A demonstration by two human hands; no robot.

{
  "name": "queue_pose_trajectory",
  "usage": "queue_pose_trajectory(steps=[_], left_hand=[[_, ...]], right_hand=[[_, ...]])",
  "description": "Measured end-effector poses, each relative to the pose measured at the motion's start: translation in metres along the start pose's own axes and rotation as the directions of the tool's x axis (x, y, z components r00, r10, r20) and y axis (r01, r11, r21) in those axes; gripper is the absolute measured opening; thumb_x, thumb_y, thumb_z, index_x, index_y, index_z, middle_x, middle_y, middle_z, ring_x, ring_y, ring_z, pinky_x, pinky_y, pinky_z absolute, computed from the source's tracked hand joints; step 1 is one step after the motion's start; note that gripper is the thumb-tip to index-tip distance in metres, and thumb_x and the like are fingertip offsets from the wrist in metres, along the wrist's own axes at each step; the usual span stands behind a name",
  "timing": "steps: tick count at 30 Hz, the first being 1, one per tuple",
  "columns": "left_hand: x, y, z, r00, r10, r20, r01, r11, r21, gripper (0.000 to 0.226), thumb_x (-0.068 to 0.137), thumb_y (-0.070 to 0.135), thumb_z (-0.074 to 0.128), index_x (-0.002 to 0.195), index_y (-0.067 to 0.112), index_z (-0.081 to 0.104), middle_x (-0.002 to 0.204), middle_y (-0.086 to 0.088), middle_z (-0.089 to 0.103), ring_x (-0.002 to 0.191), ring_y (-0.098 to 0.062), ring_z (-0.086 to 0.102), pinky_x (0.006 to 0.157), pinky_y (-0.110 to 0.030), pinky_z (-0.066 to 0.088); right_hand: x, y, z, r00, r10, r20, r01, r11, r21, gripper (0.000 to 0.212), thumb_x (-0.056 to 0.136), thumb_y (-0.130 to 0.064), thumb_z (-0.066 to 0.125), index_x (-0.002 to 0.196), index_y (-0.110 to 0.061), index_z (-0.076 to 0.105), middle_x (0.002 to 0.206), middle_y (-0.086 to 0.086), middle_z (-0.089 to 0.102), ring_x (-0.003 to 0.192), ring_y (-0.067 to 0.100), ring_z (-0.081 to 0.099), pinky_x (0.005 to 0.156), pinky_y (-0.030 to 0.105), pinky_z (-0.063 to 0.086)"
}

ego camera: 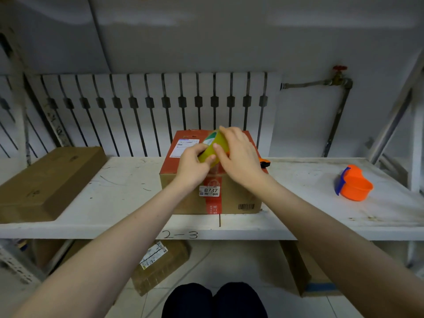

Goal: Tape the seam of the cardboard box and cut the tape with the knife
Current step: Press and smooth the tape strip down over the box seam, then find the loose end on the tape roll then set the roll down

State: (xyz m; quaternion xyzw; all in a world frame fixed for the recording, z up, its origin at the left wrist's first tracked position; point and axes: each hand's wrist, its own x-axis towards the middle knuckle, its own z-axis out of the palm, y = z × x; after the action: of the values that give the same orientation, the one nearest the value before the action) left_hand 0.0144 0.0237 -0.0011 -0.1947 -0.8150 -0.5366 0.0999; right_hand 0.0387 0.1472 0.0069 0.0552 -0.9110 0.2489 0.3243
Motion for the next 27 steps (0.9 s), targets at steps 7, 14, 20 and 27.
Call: queue_pose_trajectory(steps=[7, 14, 20, 27], left_hand=[[-0.017, 0.013, 0.002, 0.999, 0.038, -0.038, -0.040, 0.997, -0.069, 0.019, 0.089, 0.012, 0.060, 0.107, 0.011, 0.064, 0.100, 0.000, 0.064, 0.093, -0.011, 0.058, 0.071, -0.013, 0.042], [-0.032, 0.013, -0.005, 0.997, 0.079, 0.011, -0.076, 0.979, -0.190, 0.008, 0.086, 0.005, 0.062, 0.091, 0.011, 0.064, 0.089, -0.008, 0.065, 0.087, -0.022, 0.059, 0.079, -0.036, 0.051], [-0.041, 0.016, -0.014, 0.989, 0.129, 0.066, -0.105, 0.950, -0.295, 0.010, 0.085, 0.002, 0.062, 0.086, 0.012, 0.064, 0.089, -0.011, 0.064, 0.087, -0.021, 0.059, 0.079, -0.032, 0.051], [-0.043, 0.011, -0.017, 0.997, 0.031, 0.065, -0.005, 0.933, -0.359, 0.016, 0.084, 0.003, 0.062, 0.074, 0.016, 0.062, 0.080, -0.002, 0.061, 0.081, -0.015, 0.058, 0.076, -0.026, 0.049]], right_hand=[[-0.020, -0.015, -0.018, 0.969, -0.195, -0.151, 0.169, 0.971, -0.171, 0.036, 0.087, -0.019, 0.060, 0.122, -0.009, 0.060, 0.116, 0.006, 0.061, 0.104, 0.025, 0.057, 0.085, 0.041, 0.050], [-0.032, -0.014, -0.029, 0.976, -0.154, -0.154, 0.156, 0.988, 0.004, 0.031, 0.089, -0.022, 0.059, 0.119, -0.015, 0.060, 0.117, 0.001, 0.060, 0.107, 0.017, 0.056, 0.089, 0.037, 0.051], [-0.026, -0.004, -0.036, 0.995, -0.096, 0.000, 0.095, 0.985, 0.143, 0.045, 0.090, -0.035, 0.056, 0.132, -0.020, 0.048, 0.133, -0.001, 0.052, 0.121, 0.016, 0.048, 0.098, 0.041, 0.046], [-0.031, 0.005, -0.042, 0.985, -0.123, -0.118, 0.148, 0.959, 0.243, 0.025, 0.086, -0.007, 0.059, 0.108, -0.016, 0.067, 0.113, -0.001, 0.066, 0.107, 0.009, 0.058, 0.093, 0.035, 0.050]])
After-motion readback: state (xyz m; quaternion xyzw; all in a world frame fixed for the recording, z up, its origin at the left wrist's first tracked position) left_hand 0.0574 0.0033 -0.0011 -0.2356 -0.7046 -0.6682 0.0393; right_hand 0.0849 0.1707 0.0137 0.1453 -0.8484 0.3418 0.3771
